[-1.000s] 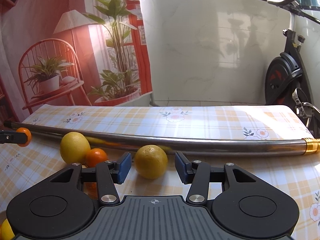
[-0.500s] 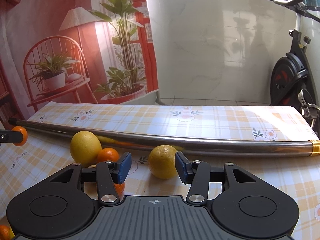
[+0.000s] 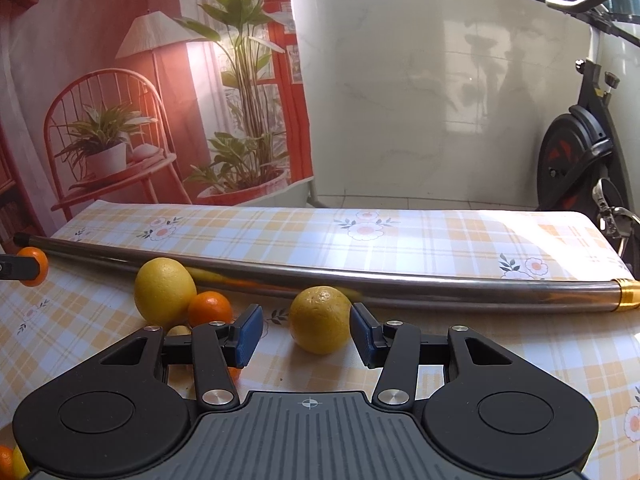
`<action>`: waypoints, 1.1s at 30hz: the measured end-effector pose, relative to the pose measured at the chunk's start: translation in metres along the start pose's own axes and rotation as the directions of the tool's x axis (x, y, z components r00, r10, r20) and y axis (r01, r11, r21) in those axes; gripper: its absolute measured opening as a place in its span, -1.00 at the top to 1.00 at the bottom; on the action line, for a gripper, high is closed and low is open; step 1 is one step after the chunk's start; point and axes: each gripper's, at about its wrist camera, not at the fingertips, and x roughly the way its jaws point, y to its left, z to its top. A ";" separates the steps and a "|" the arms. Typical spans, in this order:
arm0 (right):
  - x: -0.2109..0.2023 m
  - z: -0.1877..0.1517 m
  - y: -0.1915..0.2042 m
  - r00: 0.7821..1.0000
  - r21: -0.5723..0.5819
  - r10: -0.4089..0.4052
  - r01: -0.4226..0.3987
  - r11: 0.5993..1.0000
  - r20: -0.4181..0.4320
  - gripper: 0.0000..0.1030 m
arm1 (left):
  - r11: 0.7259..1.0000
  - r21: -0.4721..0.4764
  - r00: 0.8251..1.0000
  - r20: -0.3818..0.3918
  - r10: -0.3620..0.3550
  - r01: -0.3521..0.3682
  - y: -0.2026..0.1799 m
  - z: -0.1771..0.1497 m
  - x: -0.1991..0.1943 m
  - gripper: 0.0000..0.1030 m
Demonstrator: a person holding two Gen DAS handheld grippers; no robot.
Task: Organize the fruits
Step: 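Grasp a yellow lemon with the right tool while the left tool holds the tangerine, then carry both fruits to the plate and open the left tool to drop the tangerine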
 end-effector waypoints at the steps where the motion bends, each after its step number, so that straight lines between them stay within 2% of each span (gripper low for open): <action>1: 0.001 0.000 -0.001 1.000 -0.005 -0.004 0.004 1.000 -0.001 0.13 | 1.000 -0.002 1.000 0.000 0.000 0.000 0.000 0.000 0.000 0.20; 15: 0.040 0.003 -0.003 0.998 -0.023 -0.032 0.031 0.999 -0.048 0.12 | 1.000 -0.004 1.000 -0.013 -0.010 0.010 -0.001 0.000 0.006 0.20; 20: 0.046 0.003 -0.001 0.997 -0.022 -0.033 0.032 0.999 -0.064 0.18 | 1.000 -0.002 1.000 -0.015 -0.010 0.010 -0.001 0.000 0.006 0.20; 33: -0.001 -0.003 0.001 1.000 0.058 0.005 -0.005 0.998 -0.009 0.19 | 0.999 0.033 0.999 -0.013 -0.029 0.029 -0.011 -0.006 -0.013 0.20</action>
